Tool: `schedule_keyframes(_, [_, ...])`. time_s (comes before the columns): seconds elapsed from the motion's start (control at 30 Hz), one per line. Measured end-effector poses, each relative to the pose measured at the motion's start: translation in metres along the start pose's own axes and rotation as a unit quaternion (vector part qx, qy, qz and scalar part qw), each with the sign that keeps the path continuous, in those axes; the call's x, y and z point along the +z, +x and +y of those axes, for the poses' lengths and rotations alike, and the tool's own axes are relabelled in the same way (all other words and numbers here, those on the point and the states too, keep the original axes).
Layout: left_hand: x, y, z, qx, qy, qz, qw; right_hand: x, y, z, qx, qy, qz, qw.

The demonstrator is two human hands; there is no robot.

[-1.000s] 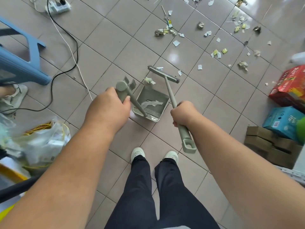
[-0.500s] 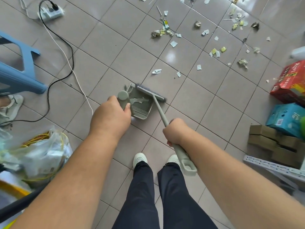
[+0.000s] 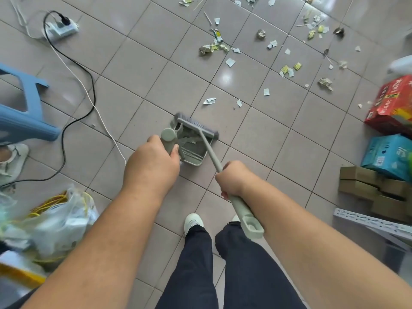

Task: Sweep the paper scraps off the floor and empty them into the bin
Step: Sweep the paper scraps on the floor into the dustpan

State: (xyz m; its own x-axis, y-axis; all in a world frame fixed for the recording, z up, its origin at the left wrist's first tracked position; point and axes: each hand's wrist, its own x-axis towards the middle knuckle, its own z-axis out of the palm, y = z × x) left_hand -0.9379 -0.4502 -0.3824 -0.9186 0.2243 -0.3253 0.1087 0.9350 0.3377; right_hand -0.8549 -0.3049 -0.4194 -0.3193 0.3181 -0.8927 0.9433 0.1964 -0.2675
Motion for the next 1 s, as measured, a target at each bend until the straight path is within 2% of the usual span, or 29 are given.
schedule_keyframes(0.07, [-0.001, 0.004, 0.003, 0.004, -0.002, -0.002, 1.0, -0.004, -0.008, 0.008, 0.023, 0.043, -0.005, 0.999])
schedule_keyframes(0.2, [0.0, 0.016, 0.019, 0.016, -0.006, -0.013, 1.0, -0.039, -0.012, 0.009, -0.009, 0.091, 0.042, 0.995])
schedule_keyframes(0.37, [0.0, 0.056, 0.056, 0.03, 0.015, -0.015, 0.999, -0.095, 0.031, -0.015, 0.005, 0.131, 0.096, 0.987])
schedule_keyframes(0.53, [-0.004, 0.095, 0.086, 0.026, 0.036, -0.02, 0.999, -0.15, 0.081, -0.037, 0.009, 0.087, 0.109, 0.99])
schedule_keyframes(0.73, [-0.009, 0.13, 0.108, 0.036, 0.05, -0.023, 0.998, -0.184, 0.113, -0.057, 0.038, 0.105, 0.074, 0.991])
schedule_keyframes(0.87, [-0.011, 0.148, 0.118, 0.061, 0.066, -0.036, 0.995, -0.161, 0.105, -0.069, 0.055, 0.086, 0.015, 0.995])
schedule_keyframes(1.0, [-0.016, 0.161, 0.122, 0.071, 0.06, -0.054, 0.994, -0.154, 0.08, -0.064, 0.064, 0.129, 0.008, 0.989])
